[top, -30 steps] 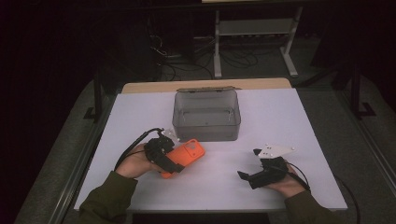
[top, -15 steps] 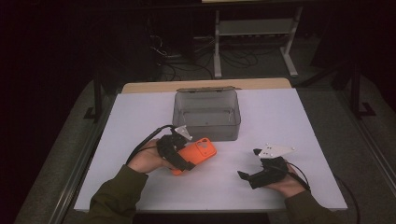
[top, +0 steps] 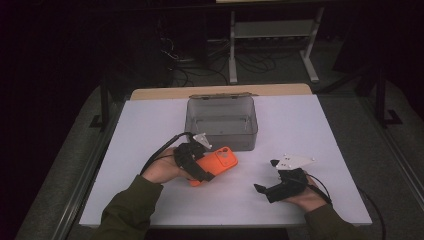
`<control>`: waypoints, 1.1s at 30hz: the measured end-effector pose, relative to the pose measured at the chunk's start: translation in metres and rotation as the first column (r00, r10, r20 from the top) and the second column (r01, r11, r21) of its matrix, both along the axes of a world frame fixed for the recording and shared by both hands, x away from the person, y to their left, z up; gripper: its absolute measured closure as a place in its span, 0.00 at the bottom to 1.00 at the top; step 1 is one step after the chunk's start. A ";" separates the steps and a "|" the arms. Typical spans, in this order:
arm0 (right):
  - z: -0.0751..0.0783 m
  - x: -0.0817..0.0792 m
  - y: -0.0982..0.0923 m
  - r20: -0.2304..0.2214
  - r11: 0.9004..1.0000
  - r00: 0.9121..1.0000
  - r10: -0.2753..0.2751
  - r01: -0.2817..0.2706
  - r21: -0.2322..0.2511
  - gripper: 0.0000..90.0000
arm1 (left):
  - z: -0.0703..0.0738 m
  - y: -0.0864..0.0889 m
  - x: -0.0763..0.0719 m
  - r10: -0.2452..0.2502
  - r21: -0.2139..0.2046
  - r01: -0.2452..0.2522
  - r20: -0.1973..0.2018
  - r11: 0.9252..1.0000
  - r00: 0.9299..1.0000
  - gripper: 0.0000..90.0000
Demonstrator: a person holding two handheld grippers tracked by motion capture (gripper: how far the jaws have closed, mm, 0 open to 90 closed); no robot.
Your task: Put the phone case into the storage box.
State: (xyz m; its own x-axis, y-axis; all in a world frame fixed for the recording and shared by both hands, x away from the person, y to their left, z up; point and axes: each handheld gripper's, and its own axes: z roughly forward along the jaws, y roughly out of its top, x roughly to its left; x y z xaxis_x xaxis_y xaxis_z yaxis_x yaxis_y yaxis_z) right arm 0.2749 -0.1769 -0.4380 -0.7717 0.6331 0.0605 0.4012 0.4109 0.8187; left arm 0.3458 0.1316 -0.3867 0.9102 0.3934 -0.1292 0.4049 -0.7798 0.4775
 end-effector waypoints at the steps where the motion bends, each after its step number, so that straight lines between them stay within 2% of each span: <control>1: 0.000 0.000 0.000 0.001 1.000 1.000 0.001 -0.001 0.001 0.00 | 0.000 0.000 0.000 -0.001 -0.001 0.001 0.000 1.000 1.000 0.18; 14: 0.008 0.007 0.014 -0.012 0.999 1.000 0.009 -0.009 -0.035 0.00 | 0.004 0.003 -0.001 0.000 -0.013 0.000 0.006 1.000 1.000 0.18; 22: 0.010 0.010 0.027 0.013 0.999 0.999 0.030 -0.030 -0.040 0.00 | 0.004 0.003 -0.001 0.004 -0.014 -0.004 0.008 1.000 1.000 0.18; 33: 0.011 0.019 0.046 0.022 0.998 0.998 0.058 -0.057 -0.041 0.00 | 0.007 0.005 -0.002 0.001 -0.010 -0.001 0.014 1.000 1.000 0.18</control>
State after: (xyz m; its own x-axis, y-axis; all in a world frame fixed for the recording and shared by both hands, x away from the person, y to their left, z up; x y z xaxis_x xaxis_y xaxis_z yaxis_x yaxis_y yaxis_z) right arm 0.2940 -0.1311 -0.4266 -0.8080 0.5890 0.0177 0.3573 0.4657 0.8096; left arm 0.3439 0.1365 -0.3801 0.9117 0.3927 -0.1209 0.3987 -0.7745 0.4911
